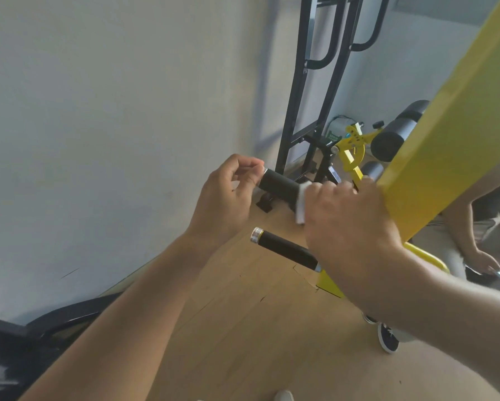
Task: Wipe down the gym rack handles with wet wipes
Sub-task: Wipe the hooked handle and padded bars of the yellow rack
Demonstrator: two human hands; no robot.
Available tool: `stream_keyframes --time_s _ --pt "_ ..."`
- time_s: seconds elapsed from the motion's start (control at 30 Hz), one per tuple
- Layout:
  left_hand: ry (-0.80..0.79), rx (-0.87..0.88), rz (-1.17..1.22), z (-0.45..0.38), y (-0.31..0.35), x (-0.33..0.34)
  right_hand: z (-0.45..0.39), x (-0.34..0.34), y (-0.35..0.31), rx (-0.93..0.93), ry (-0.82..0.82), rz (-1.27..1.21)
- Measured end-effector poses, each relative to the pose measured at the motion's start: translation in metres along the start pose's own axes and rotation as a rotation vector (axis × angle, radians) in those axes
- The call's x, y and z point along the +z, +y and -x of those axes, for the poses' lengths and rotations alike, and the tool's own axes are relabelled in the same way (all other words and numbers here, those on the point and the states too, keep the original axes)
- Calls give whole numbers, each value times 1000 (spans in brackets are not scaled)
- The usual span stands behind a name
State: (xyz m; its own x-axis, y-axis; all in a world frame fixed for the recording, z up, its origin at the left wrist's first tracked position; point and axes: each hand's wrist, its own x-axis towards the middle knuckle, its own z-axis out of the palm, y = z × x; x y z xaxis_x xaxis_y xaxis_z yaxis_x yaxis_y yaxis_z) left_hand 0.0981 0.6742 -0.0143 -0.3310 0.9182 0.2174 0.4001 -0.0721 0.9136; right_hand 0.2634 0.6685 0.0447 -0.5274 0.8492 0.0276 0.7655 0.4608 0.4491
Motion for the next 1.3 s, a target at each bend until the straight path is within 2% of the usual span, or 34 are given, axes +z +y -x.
stream_keyframes --time_s 0.03,0.1,0.17,0.27,0.37,0.53,0.63,0.73,0.87,1.0,1.07,1.2,1.3 --pt "-11 -4 4 0 1 1 8 -2 2 -5 -100 111" --pt "-8 -7 8 0 2 2 11 -2 5 -16 -135 238" --pt "3 -6 8 -1 4 4 -1 3 -4 -13 -67 164" --pt "-26 -30 69 -2 6 5 -32 11 -24 42 129 14" --pt "-35 -35 63 -5 5 6 -40 19 -26 50 193 -29" --pt "-31 -10 -4 -7 4 11 6 16 8 -23 -40 304" --pt "-33 12 -12 -7 5 14 18 17 18 -71 -70 391" --pt "-39 7 -4 -7 6 14 -1 21 8 -22 6 236" --pt "-27 -18 9 -8 8 9 -39 26 -17 17 224 -45" --pt "-1 -64 51 -11 4 3 -56 30 -31 18 329 -101" --pt "6 -33 43 -10 2 3 -49 28 -27 57 287 -32" --pt "26 57 -16 -8 -1 8 -9 22 -5 7 44 335" --pt "26 32 5 -8 -4 13 18 17 6 -36 -1 472"
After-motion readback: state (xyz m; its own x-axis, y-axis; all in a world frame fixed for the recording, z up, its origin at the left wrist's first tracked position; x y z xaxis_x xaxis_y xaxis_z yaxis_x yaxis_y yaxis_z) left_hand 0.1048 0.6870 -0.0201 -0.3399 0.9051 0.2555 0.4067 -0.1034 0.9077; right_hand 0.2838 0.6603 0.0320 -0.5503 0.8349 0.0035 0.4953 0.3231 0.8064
